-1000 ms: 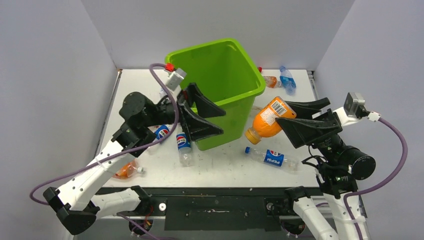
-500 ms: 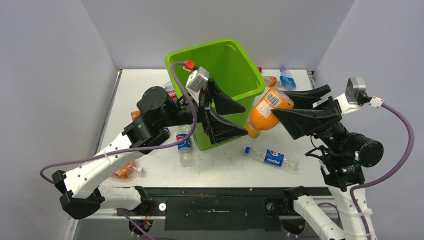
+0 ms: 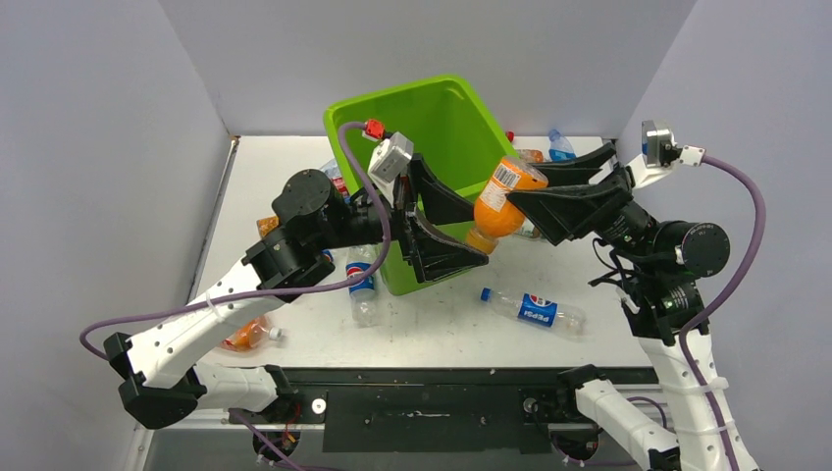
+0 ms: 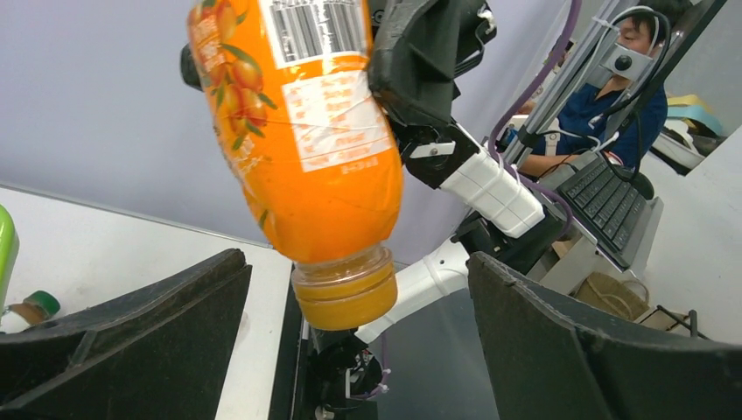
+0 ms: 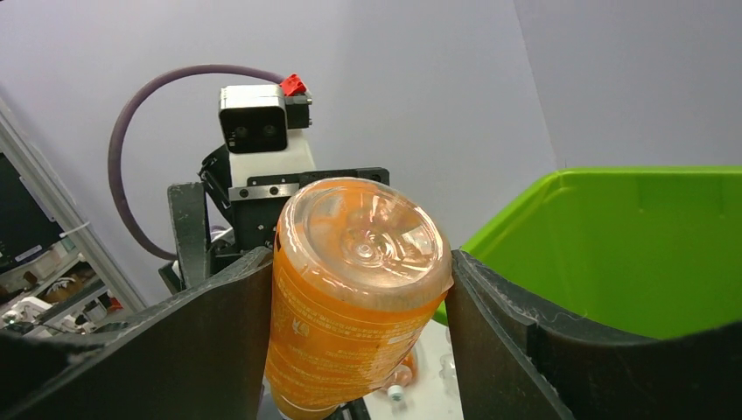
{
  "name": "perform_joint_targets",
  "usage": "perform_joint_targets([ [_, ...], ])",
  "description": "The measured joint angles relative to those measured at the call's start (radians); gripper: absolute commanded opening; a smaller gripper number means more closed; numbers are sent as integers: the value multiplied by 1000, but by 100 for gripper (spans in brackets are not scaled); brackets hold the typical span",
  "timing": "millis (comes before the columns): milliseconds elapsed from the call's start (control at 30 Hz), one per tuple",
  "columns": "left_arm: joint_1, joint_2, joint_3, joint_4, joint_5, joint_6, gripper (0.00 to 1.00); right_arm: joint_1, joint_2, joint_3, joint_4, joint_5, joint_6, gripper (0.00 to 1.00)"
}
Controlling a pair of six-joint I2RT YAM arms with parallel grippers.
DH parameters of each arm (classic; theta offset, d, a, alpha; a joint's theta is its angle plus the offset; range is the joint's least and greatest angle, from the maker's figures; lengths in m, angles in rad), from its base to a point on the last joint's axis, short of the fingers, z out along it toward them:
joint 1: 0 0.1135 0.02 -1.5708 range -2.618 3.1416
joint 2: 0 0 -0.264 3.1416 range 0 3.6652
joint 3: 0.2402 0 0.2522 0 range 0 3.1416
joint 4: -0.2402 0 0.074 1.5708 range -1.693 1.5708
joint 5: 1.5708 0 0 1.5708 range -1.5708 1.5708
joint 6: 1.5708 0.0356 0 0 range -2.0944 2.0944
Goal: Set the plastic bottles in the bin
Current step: Pick up the plastic bottle at the center of the board.
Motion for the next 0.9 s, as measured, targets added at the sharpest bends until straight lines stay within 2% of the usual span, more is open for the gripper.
perform_joint_targets([
  [100,0,8,0,22,13,-12,77,0,5,0,4,0,3,5],
  [200,0,26,0,38,21,-29,68,0,6,0,6,0,6,5],
  [367,0,64,0,43,42,-52,41,0,7,0,6,1,6,5],
  [433,-5,71,1,52,52,-62,29,0,7,0,6,1,-2,5],
  [500,-7,71,3,51,50,-68,10,0,7,0,13,2,-4,5],
  [533,-6,71,3,55,53,-71,1,0,7,0,13,4,-5,14],
  [633,-7,71,3,59,50,-71,0,0,5,0,13,5,-4,80],
  [667,-7,71,3,59,48,-69,0,0,5,0,13,6,-5,95],
  [733,-8,64,1,53,22,-53,0,0,-2,1,0,9,-5,90],
  [900,14,-12,-31,13,-134,14,0,18,-38,30,-135,58,-77,90],
])
